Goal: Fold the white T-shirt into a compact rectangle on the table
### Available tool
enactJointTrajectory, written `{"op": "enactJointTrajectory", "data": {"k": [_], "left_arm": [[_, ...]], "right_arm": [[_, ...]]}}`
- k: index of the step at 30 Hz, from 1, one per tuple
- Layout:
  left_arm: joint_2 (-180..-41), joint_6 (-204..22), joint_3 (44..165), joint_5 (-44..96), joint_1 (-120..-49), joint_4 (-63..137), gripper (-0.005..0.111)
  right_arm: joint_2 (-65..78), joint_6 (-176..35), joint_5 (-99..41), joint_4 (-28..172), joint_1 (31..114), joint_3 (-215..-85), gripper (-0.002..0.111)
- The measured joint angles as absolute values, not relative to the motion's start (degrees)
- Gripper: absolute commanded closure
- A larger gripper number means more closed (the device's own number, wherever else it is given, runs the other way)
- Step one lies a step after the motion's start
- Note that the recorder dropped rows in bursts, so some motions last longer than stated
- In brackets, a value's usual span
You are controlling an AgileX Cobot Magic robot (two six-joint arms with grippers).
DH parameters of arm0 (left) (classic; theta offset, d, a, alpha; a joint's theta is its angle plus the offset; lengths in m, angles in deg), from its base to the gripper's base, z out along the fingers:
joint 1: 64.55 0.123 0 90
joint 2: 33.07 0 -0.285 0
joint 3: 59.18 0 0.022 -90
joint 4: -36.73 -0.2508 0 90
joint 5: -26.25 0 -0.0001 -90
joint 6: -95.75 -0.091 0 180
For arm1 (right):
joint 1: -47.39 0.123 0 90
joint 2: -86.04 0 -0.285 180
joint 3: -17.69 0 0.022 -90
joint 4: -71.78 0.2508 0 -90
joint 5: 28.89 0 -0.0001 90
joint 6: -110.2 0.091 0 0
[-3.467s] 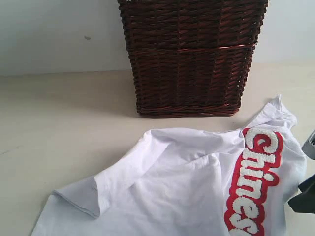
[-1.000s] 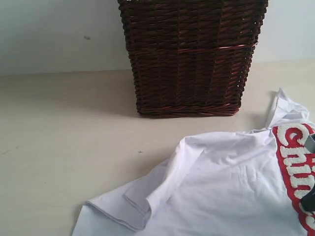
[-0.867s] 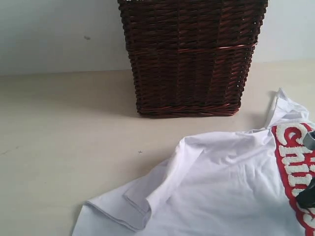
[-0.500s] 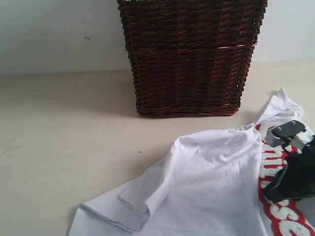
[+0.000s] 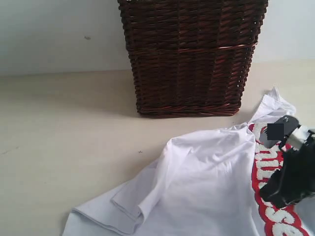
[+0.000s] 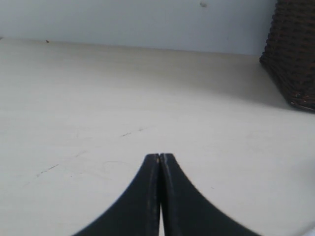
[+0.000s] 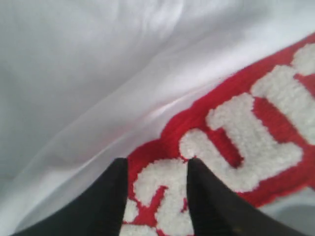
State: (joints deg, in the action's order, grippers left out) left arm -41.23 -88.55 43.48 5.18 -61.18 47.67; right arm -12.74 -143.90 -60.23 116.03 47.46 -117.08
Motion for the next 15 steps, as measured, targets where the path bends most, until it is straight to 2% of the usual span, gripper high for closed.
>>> {"op": "enactJointTrajectory", "data": {"k": [8, 15], "left_arm": [[-41.23, -88.55, 43.48, 5.18, -61.18, 47.67, 0.107], [-41.23, -88.55, 43.48, 5.18, -61.18, 47.67, 0.107]], "right_arm": [[4.81, -132.96, -66.17, 103.84, 35.81, -117.02, 0.054], [-0.34, -127.49, -76.13, 98.95, 24.8, -113.8, 0.054]]}}
